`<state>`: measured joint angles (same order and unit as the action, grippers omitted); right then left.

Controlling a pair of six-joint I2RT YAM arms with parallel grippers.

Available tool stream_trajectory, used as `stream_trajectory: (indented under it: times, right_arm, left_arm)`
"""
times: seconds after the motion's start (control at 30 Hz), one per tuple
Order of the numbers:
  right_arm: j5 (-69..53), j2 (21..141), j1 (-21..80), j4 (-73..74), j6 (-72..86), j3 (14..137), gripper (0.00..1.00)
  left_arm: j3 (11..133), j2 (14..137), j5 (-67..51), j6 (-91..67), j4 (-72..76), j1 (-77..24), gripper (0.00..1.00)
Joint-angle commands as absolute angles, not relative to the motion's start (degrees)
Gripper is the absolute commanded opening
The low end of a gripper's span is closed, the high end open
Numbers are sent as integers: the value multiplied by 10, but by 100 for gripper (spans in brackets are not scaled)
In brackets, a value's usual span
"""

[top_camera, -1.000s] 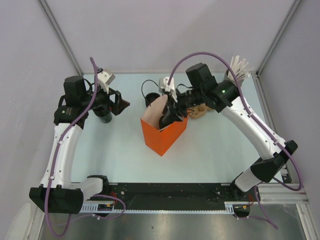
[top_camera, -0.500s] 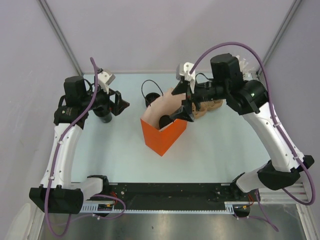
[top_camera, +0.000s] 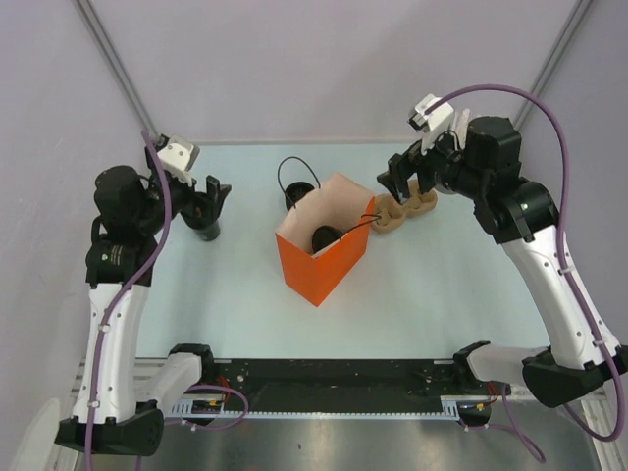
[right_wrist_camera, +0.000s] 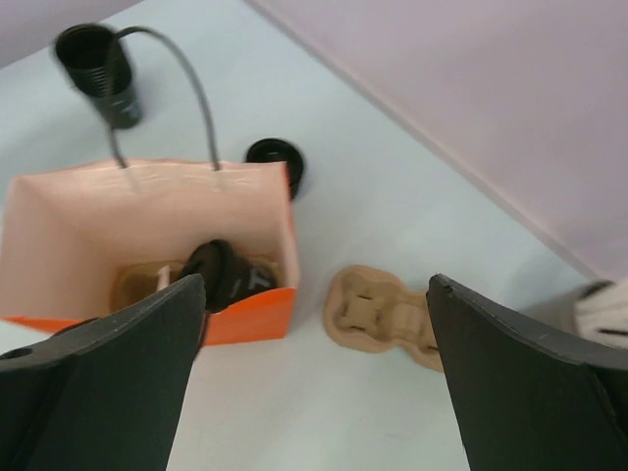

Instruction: Pack the takeout coffee

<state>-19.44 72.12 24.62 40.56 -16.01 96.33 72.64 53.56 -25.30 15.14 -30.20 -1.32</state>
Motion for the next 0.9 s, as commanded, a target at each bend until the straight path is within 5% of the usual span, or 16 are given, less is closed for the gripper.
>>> stream_trajectory:
  times: [0.0,0.23,0.87]
  right_arm:
    - [-11,662,243,316,-139,945,100]
    - [161,630,242,258,-144,950,100]
    - [176,629,243,273,-127,999,100]
  left_arm:
    - [768,529,-148,156,-275,-8,100]
    - [830,519,-68,163,-311,-6,100]
    - [999,519,-16,138,-395,-6,100]
